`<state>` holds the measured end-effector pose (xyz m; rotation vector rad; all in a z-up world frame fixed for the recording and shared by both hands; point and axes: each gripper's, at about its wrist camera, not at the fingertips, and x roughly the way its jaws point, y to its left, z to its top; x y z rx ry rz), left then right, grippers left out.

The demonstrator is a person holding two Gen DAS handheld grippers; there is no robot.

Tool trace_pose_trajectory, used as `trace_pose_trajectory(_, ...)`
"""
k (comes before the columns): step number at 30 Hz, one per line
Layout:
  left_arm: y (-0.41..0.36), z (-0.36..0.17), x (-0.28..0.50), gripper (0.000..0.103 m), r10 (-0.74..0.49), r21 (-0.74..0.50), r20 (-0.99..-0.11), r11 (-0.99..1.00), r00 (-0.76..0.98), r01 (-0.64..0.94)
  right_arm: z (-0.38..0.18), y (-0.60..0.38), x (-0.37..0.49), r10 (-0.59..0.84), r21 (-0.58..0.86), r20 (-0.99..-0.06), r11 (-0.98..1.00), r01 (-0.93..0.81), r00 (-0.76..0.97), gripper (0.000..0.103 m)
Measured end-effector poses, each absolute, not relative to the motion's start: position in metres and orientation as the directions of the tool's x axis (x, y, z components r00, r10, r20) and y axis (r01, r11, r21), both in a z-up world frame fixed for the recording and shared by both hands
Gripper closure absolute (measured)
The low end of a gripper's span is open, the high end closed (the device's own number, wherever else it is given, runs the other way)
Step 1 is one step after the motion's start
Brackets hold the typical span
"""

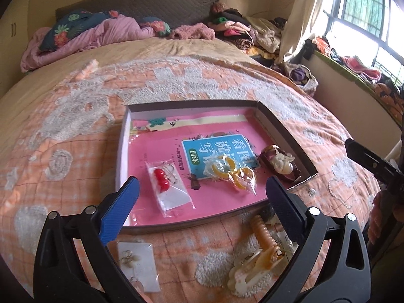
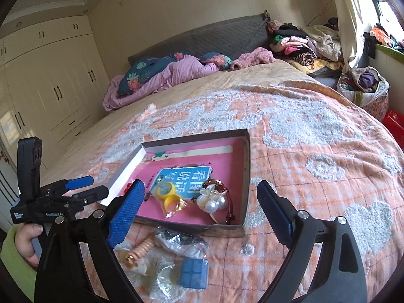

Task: Organize jewelry
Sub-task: 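Withdraw both tools from the box toward the remaining items on the quilt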

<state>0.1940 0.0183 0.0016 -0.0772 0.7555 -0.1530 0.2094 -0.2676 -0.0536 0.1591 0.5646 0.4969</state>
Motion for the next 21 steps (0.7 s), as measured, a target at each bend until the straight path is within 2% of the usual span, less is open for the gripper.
trace_pose_trajectory(21, 0.048, 0.039, 0.146, 0.010, -0.141, -0.193, -0.600, 0.981, 0.787, 0.028, -0.029, -0.270, 0.166, 0.503, 0.242, -0.436, 0.864, -0.441, 0.747, 0.013)
